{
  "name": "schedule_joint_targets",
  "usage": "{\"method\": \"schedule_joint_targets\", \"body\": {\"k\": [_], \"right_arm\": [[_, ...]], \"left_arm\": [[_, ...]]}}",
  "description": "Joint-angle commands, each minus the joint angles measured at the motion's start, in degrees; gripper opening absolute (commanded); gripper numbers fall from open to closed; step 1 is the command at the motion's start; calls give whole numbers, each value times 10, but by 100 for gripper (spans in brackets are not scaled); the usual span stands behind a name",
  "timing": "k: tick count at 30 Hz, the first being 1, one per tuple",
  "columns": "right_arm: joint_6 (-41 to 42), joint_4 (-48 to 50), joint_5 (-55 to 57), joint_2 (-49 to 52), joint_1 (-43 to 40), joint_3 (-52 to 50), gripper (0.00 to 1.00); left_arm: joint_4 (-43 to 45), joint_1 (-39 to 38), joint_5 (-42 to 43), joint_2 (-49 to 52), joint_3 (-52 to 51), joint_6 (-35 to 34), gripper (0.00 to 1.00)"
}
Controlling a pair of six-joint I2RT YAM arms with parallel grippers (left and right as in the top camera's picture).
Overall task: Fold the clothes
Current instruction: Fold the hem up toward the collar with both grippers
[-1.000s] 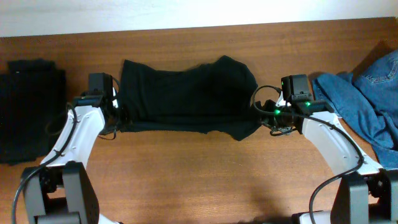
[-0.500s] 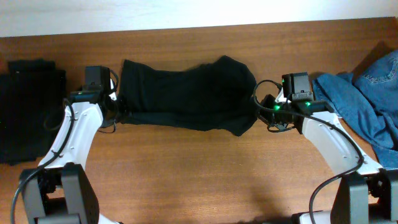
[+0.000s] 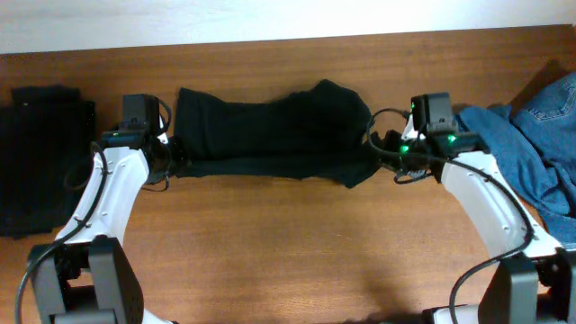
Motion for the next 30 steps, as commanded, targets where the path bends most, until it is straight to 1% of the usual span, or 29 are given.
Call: {"method": "schedule_joint_targets", "body": {"k": [1,4,14,21,25,30], "right_arm": [[-24,-15,44,1,-6,32,4],[7,-29,45,1,-8,33,4],[25,-67,53,3,-8,33,4],[70,-59,53,5,-11,33,4],[105,-44,47,31,-22,33,4],[114,-20,-7,93,-39,33,4]], "left_arm": [[2,3,7,3,11,-22,1],[6,3,6,3,11,-30,1],[19,3,6,2,16,-42,1],[19,3,6,-2,40,-42,1],[33,3,6,-2,41,-42,1],[47,3,6,-2,41,-49,1]]}}
